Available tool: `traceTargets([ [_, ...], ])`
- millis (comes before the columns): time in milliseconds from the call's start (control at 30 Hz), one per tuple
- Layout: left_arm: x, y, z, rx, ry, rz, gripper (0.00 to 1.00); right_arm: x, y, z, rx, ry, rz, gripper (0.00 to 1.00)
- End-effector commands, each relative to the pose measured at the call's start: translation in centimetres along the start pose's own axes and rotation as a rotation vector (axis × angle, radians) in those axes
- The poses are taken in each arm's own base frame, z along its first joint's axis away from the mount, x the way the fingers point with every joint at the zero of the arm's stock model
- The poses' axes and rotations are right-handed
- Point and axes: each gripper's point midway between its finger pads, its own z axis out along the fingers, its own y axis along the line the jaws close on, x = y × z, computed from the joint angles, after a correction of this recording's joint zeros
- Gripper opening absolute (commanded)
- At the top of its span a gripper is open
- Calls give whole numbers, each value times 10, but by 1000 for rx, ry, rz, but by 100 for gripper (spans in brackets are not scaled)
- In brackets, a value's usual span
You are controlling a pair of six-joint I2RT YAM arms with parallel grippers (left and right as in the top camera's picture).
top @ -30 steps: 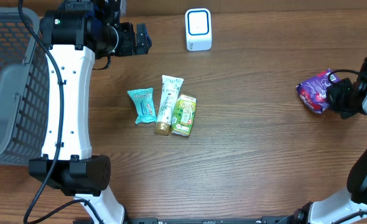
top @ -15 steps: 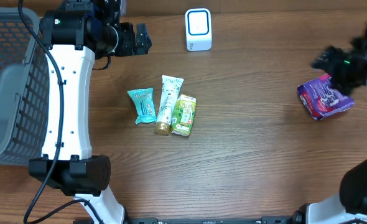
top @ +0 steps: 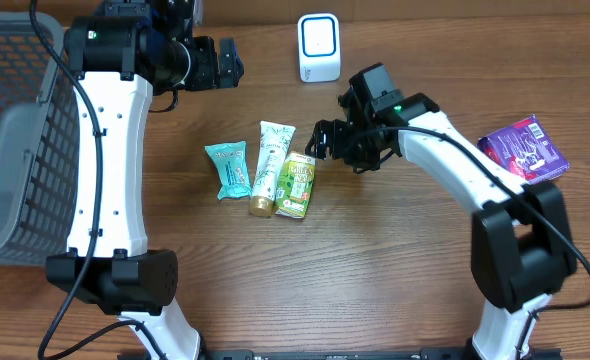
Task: Scan the item barcode
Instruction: 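Reach the right gripper to the yellow-green drink box and grasp it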
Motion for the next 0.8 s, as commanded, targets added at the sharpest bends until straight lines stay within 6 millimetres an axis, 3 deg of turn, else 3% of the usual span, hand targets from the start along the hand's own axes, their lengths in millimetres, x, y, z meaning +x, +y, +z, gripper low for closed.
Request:
traceTargets([
  [0, -2, -3, -4, 10, -13, 19, 100, 15, 3, 20, -152, 126, 27, 85],
  [200, -2, -3, -4, 10, -13, 19, 100, 27, -3, 37, -200, 171, 31, 73],
  [333, -2, -3, -4, 10, -13, 19, 100, 39, -18, 53, -204, 172, 108, 66],
  [467, -2, -3, -4, 10, -13, 19, 100, 42, -24, 71, -232, 130, 222, 44],
  [667, -2, -3, -4, 10, -13, 19, 100, 51, -20, 92, -222, 75, 289, 42],
  [700, -2, -3, -4, 10, -13, 19, 100, 52, -16, 94, -224, 71, 274, 39],
  [767, -2, -3, -4, 10, -13, 19, 100, 54, -11, 95, -228, 72, 260, 22],
])
